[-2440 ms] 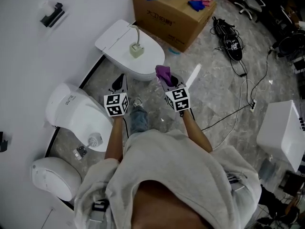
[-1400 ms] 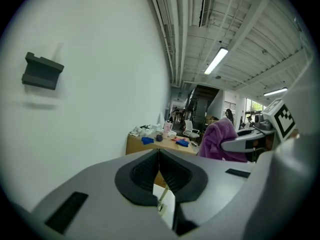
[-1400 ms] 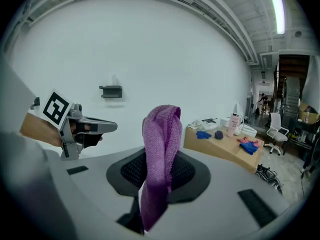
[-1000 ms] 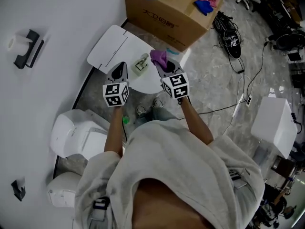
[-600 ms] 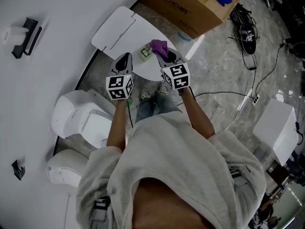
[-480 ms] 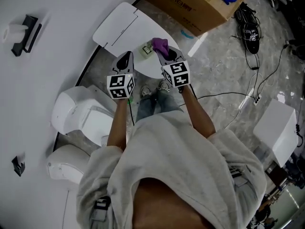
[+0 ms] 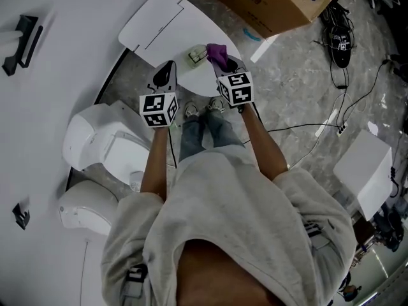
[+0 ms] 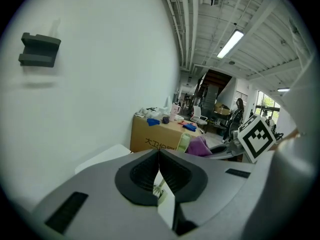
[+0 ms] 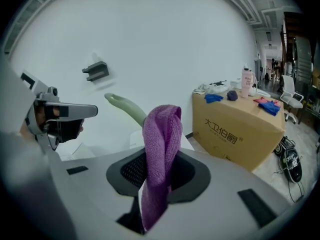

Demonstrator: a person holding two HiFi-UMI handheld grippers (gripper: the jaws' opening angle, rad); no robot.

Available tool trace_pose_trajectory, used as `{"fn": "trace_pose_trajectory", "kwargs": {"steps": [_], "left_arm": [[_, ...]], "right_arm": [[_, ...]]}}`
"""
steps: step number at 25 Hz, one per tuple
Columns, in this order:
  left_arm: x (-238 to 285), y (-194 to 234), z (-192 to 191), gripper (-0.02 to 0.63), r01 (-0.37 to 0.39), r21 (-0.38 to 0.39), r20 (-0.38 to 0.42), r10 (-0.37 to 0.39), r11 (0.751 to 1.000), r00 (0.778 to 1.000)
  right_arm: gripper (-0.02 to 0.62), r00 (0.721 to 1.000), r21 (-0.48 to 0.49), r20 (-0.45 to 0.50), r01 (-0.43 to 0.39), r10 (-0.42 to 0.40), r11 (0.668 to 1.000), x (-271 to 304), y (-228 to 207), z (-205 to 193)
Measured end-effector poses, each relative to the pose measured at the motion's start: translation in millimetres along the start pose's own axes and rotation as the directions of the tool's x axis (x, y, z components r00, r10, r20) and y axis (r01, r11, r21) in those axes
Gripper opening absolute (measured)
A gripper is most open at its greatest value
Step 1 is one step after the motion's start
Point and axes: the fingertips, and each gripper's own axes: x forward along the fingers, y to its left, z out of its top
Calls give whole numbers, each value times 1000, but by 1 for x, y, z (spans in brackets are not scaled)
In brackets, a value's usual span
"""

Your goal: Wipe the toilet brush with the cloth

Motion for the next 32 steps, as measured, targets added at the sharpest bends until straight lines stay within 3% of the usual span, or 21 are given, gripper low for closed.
{"fn": "trace_pose_trajectory", "kwargs": {"steps": [14, 25, 29, 32], "left_arm": [[3, 11, -9, 20, -30, -19, -20, 29, 999, 999], [-7, 16, -9, 20, -53, -15, -19, 53, 998, 998], [-11, 16, -9, 20, -59, -12, -14, 58, 998, 998], [-13, 14, -7, 20, -57, -11, -7, 56, 998, 998]], "right_arm": [[101, 984, 74, -175, -17, 29, 997, 62, -18, -62], [101, 934, 126, -345, -54, 95, 990, 80, -4, -119], [101, 930, 147, -352, -57, 106, 987, 75, -7, -134], [101, 948, 149, -313, -17, 64, 989, 63, -23, -122]]}}
